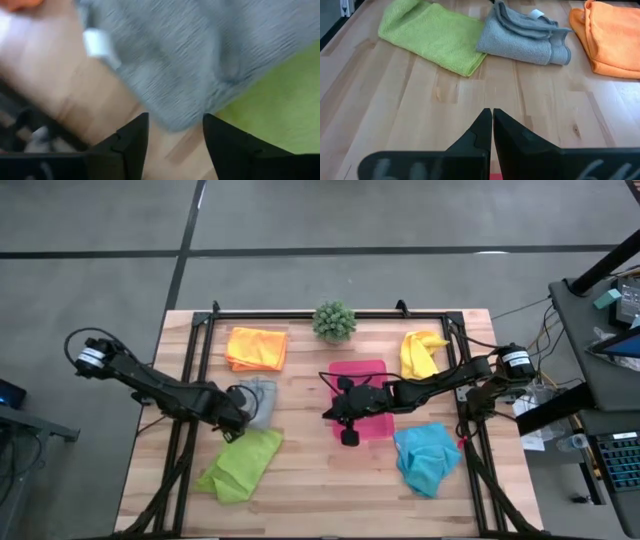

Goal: Fold microfiber towels
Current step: Fold the gray towel

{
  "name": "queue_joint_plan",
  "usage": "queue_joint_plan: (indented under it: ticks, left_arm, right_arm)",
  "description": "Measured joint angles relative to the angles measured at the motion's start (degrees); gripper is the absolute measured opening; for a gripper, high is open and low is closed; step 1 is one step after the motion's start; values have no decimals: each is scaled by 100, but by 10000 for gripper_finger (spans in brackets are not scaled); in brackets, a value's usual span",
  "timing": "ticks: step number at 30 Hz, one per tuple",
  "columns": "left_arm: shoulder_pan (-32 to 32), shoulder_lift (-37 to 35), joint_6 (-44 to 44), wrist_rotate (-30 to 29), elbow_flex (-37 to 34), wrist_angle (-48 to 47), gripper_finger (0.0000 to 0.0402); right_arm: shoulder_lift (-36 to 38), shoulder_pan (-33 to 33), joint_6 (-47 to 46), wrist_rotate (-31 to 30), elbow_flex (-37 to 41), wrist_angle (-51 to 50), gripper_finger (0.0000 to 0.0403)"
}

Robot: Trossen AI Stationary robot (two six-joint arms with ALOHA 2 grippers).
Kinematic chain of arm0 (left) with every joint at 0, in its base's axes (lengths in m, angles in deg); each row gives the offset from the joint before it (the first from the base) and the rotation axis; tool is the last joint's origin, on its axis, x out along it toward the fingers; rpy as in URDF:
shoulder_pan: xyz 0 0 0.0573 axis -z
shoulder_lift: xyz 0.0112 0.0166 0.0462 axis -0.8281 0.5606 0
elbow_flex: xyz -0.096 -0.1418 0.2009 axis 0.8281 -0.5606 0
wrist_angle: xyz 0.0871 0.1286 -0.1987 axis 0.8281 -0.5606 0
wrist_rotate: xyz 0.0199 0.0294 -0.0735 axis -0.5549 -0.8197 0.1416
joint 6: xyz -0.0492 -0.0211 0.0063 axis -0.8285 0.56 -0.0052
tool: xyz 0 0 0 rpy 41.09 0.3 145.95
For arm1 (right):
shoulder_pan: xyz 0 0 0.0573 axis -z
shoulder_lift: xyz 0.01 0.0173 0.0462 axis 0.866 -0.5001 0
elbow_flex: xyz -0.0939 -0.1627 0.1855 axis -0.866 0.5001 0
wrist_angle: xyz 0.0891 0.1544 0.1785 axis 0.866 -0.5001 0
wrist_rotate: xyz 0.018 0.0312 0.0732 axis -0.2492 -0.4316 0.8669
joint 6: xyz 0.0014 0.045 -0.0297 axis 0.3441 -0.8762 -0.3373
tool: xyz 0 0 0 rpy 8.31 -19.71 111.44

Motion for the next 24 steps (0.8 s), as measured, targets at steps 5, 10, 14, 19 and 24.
queue_joint_plan:
  ticks: [5, 10, 14, 19, 24]
  left_arm:
    - [-2, -3, -2, 2, 56, -433, 183]
    - [-2, -51, 74, 76, 338, -400, 183]
    - [4, -78, 657, -161, 621, -91, 182]
    - [-27, -18, 1462, -598, 611, 803, 182]
    - [-93, 389, 1502, -923, 601, 844, 182]
  right_arm:
    - [0, 0, 2, 0, 23, -2, 9]
    - [0, 0, 2, -1, 55, -2, 9]
    - [0, 0, 12, 0, 57, 8, 9]
    - [0, 0, 24, 0, 57, 37, 9]
    - [0, 2, 9, -1, 57, 37, 9]
